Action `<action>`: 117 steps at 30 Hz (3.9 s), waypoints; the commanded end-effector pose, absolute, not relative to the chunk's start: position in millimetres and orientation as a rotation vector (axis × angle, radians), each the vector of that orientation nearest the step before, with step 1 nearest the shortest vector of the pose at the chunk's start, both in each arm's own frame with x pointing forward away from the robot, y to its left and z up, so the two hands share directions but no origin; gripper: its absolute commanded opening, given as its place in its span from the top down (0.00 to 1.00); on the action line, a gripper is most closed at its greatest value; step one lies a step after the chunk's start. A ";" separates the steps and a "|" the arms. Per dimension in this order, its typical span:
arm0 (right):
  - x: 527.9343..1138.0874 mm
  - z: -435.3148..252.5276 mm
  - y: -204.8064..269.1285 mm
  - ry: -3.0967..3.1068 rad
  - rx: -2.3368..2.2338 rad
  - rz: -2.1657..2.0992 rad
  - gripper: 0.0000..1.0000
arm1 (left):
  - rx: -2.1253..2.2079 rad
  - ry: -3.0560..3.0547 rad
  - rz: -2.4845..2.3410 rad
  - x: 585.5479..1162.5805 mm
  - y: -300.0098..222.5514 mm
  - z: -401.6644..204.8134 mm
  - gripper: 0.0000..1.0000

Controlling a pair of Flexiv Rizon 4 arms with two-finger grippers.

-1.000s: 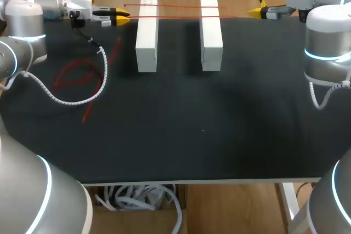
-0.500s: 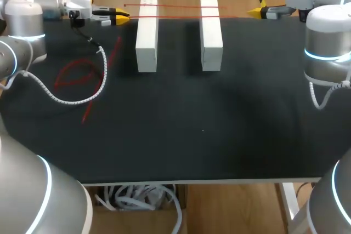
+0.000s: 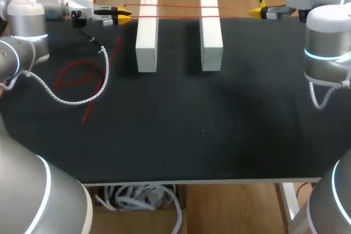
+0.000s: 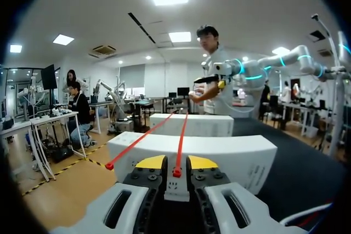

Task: Grab the tape and strap the tape.

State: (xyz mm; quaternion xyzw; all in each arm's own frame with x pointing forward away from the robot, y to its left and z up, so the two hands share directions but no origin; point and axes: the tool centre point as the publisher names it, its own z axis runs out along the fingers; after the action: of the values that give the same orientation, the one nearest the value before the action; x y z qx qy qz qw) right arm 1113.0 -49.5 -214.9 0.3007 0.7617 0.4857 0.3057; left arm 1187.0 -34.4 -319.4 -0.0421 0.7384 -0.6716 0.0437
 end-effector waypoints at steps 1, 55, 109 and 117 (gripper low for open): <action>1113.3 -215.1 -49.9 2.017 0.795 1.287 0.00 | -0.113 2.256 -2.073 1194.6 -33.9 -324.5 0.81; 1113.3 -215.1 -49.9 2.017 0.795 1.287 0.00 | -0.101 2.368 -2.114 1151.2 -38.5 -259.7 1.00; 1113.3 -215.1 -49.9 2.017 0.795 1.287 0.00 | -0.233 1.833 -2.250 1126.4 -139.0 -82.0 1.00; 1113.3 -215.1 -49.9 2.017 0.795 1.287 0.00 | -0.224 1.867 -2.241 1123.3 -159.1 -89.4 1.00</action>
State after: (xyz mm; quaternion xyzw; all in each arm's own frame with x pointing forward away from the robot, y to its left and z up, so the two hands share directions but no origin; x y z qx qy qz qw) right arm 1113.0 -49.5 -214.9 0.3007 0.7617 0.4857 0.3057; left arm 1126.9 -153.2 -88.7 -0.0193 0.6414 -0.7647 0.0592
